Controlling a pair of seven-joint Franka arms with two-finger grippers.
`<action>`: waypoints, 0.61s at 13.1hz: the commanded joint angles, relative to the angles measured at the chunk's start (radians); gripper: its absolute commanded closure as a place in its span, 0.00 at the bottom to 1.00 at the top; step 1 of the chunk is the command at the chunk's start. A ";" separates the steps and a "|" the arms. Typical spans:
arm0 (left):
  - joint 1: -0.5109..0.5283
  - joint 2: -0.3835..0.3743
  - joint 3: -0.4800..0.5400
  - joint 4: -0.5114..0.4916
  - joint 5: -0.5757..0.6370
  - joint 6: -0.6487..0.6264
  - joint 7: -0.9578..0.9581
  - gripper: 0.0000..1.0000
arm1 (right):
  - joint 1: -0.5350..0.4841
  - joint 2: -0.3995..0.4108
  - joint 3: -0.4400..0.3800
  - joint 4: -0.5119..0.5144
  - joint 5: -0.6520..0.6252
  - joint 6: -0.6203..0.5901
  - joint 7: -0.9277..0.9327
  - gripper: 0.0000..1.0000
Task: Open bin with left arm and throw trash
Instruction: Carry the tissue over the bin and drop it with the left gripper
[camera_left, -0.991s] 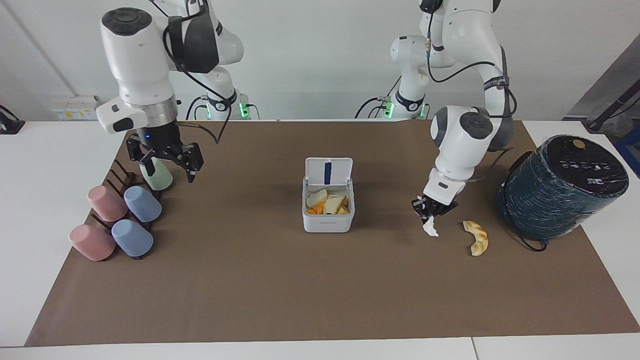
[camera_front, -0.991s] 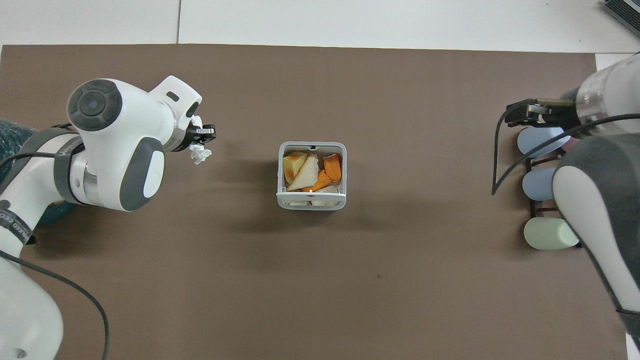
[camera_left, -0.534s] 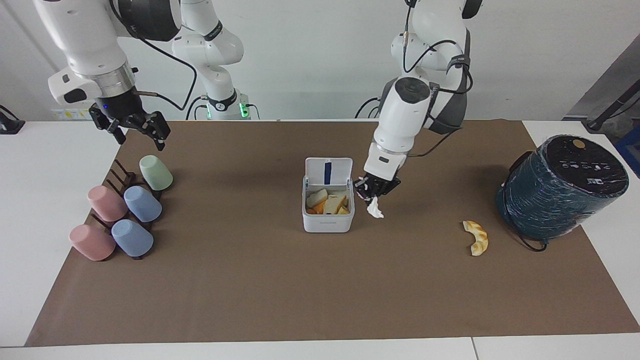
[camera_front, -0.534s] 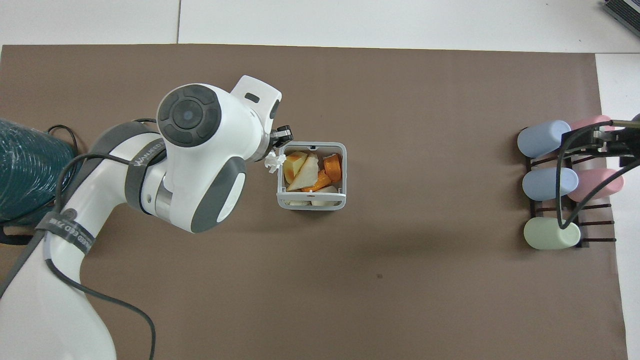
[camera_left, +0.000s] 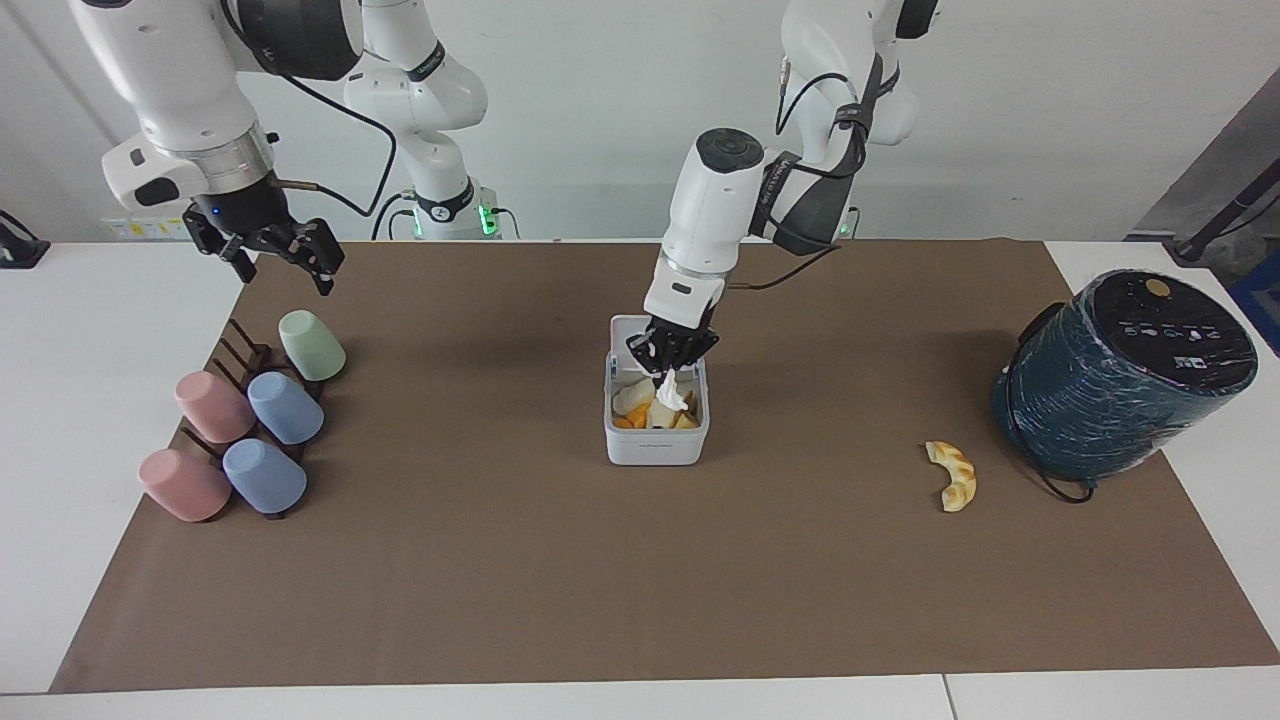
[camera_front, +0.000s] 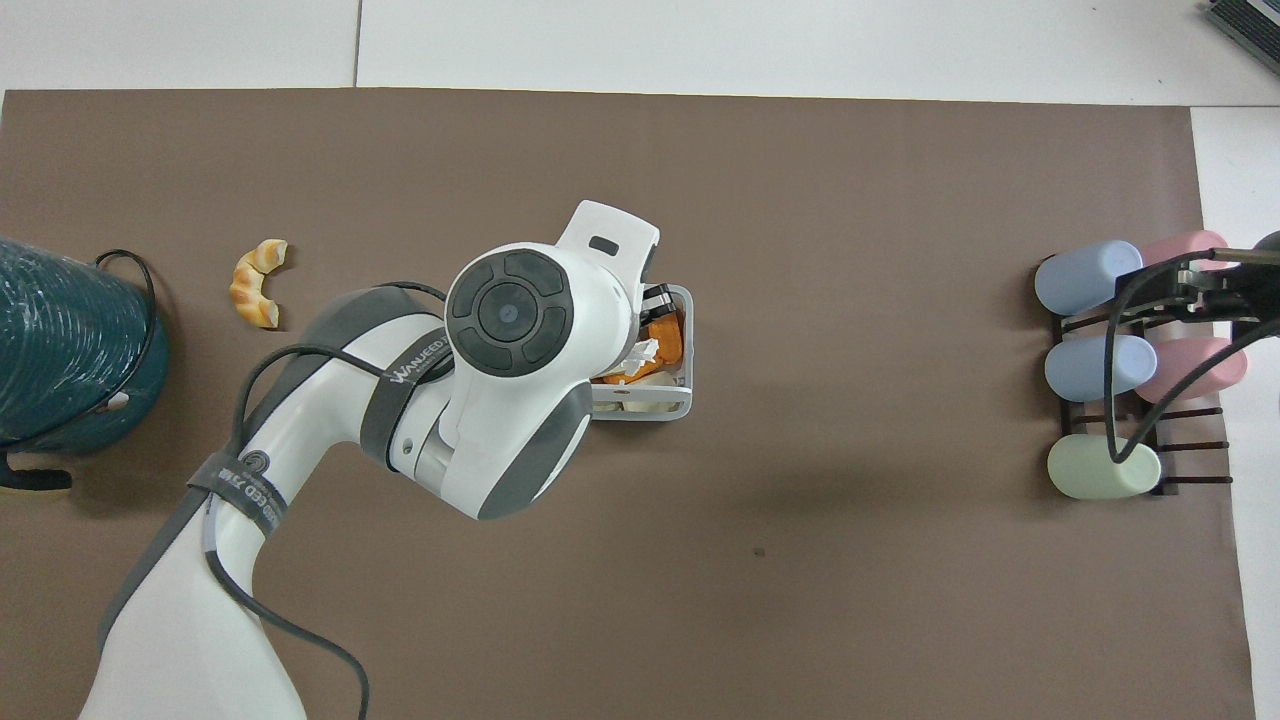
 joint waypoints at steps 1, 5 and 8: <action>-0.015 -0.012 0.018 -0.074 -0.016 0.064 -0.011 0.89 | -0.010 -0.020 0.006 -0.022 0.020 -0.013 -0.023 0.00; -0.023 -0.015 0.019 -0.078 -0.016 0.051 -0.016 0.01 | -0.004 -0.046 0.009 -0.053 0.020 -0.016 -0.016 0.00; -0.018 -0.011 0.021 -0.049 -0.005 0.041 -0.014 0.00 | -0.003 -0.054 0.017 -0.052 0.069 -0.037 -0.019 0.00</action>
